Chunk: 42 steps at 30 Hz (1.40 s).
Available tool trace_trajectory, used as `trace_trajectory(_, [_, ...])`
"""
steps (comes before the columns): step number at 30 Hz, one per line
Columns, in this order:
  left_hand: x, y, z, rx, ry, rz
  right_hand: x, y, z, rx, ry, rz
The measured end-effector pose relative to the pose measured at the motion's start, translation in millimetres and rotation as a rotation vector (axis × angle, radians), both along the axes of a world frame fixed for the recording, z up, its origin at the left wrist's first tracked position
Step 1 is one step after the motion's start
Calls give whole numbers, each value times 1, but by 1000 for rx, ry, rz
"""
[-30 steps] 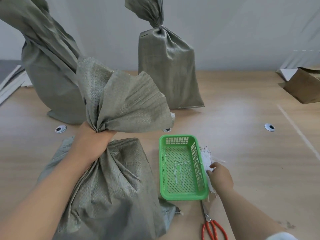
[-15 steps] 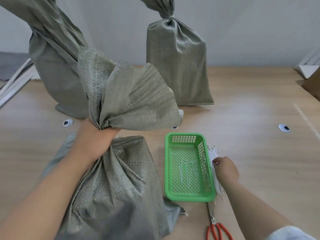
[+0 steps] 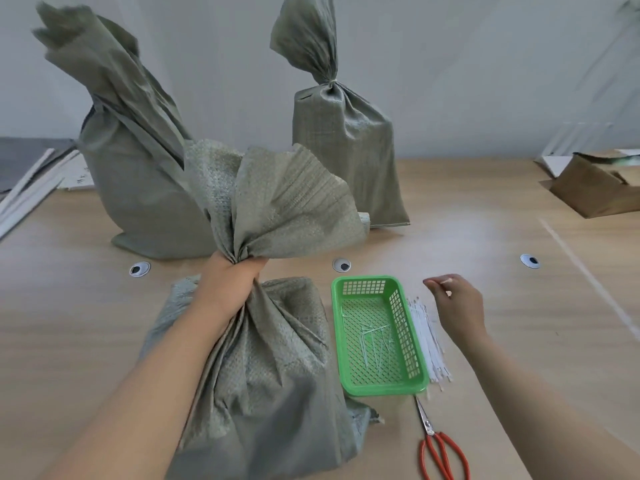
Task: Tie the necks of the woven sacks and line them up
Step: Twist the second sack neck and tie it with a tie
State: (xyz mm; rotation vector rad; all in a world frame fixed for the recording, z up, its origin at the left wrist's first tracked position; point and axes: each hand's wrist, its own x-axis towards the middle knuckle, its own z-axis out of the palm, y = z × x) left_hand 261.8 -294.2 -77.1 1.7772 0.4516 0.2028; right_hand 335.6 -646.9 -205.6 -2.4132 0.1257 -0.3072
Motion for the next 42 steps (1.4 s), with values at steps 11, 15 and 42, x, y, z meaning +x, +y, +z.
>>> trace_trajectory(11, [-7, 18, 1, -132, 40, -238, -49, 141, 149, 468, 154, 379])
trace_trajectory(15, [-10, 22, 2, -266, 35, -272, -55, 167, 163, 420, 263, 361])
trace_trajectory(42, [-19, 39, 12, -486, 14, -412, -83, 240, 151, 1264, 91, -186])
